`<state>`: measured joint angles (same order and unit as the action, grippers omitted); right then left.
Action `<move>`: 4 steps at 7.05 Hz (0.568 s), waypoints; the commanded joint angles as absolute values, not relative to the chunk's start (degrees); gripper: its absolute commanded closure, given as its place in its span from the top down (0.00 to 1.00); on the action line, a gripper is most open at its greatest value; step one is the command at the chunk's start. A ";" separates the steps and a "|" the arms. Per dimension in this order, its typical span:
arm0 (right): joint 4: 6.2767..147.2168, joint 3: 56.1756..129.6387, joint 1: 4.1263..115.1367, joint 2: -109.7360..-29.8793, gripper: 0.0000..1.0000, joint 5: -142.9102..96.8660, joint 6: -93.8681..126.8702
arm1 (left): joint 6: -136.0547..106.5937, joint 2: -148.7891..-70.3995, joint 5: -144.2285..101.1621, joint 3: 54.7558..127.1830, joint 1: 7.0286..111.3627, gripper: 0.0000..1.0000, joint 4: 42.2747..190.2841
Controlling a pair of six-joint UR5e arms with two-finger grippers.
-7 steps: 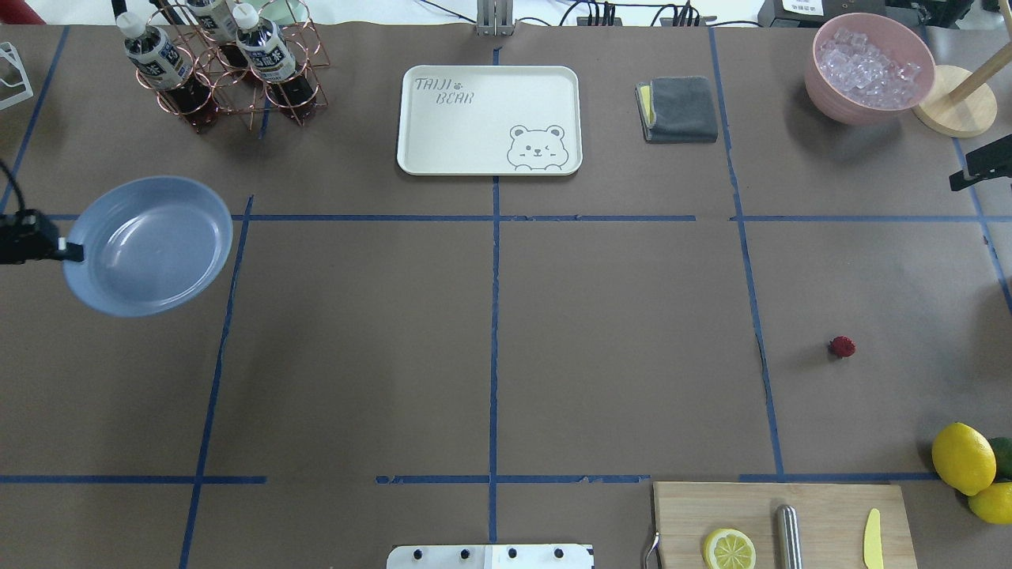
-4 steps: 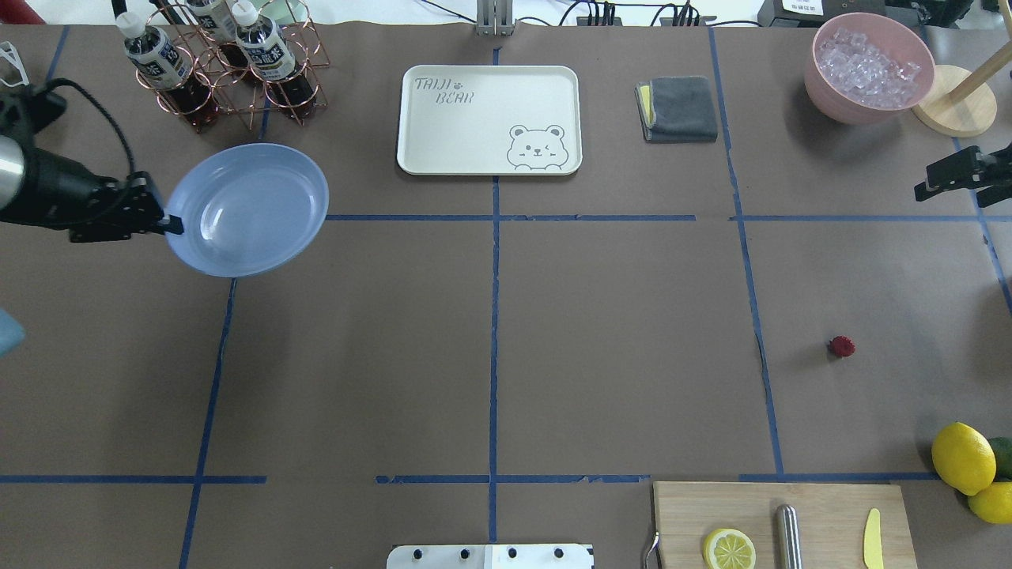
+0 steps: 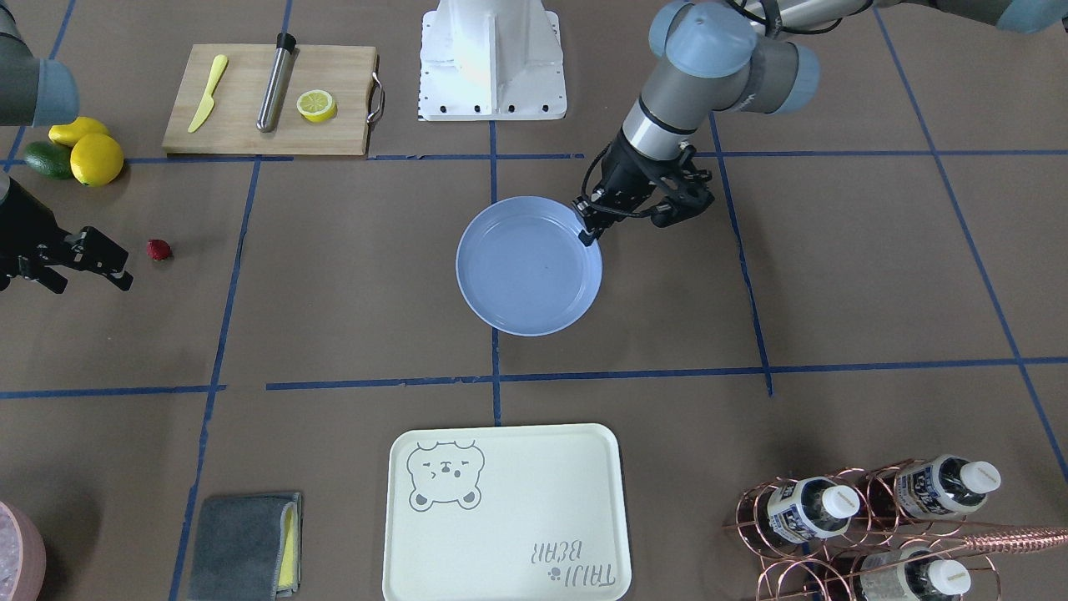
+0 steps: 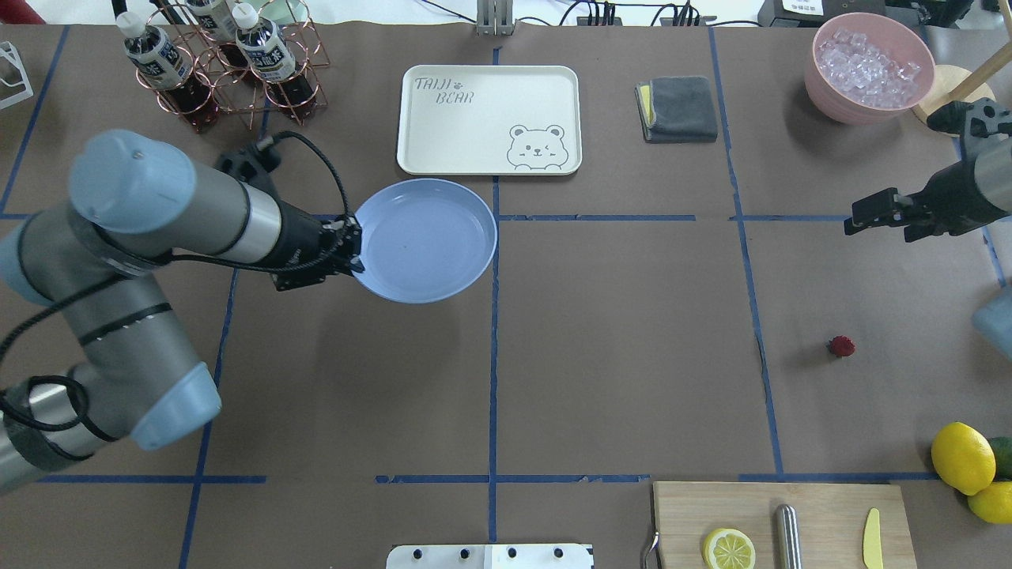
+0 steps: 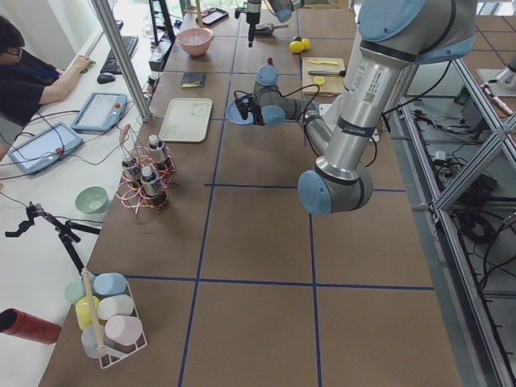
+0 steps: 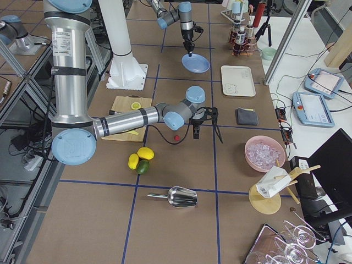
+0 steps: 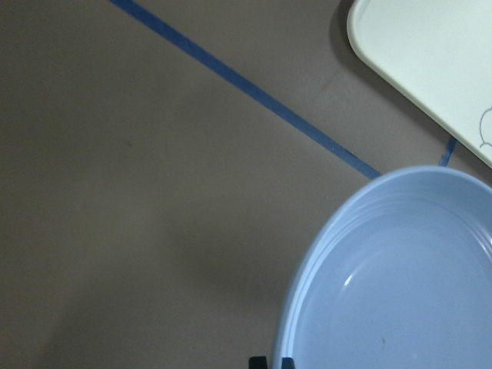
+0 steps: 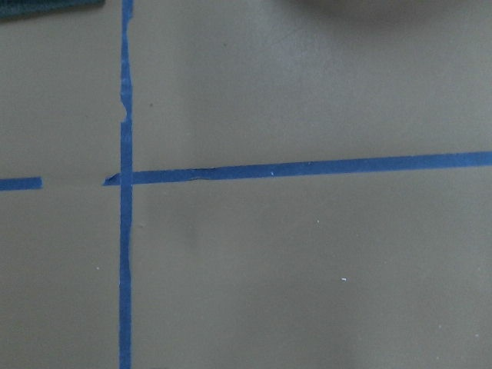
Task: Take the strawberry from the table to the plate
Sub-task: 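Slide the plate to table center with left gripper while right arm reaches strawberry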
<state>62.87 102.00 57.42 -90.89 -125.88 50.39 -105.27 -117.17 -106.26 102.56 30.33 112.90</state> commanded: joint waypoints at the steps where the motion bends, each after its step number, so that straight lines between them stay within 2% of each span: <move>1: 62.84 103.01 54.33 -92.54 1.00 -124.02 50.54 | -107.48 -118.39 -101.44 100.99 25.42 0.00 113.03; 4: 62.84 104.24 52.91 -94.04 1.00 -124.01 50.54 | -107.93 -119.00 -100.46 98.79 21.55 0.00 114.52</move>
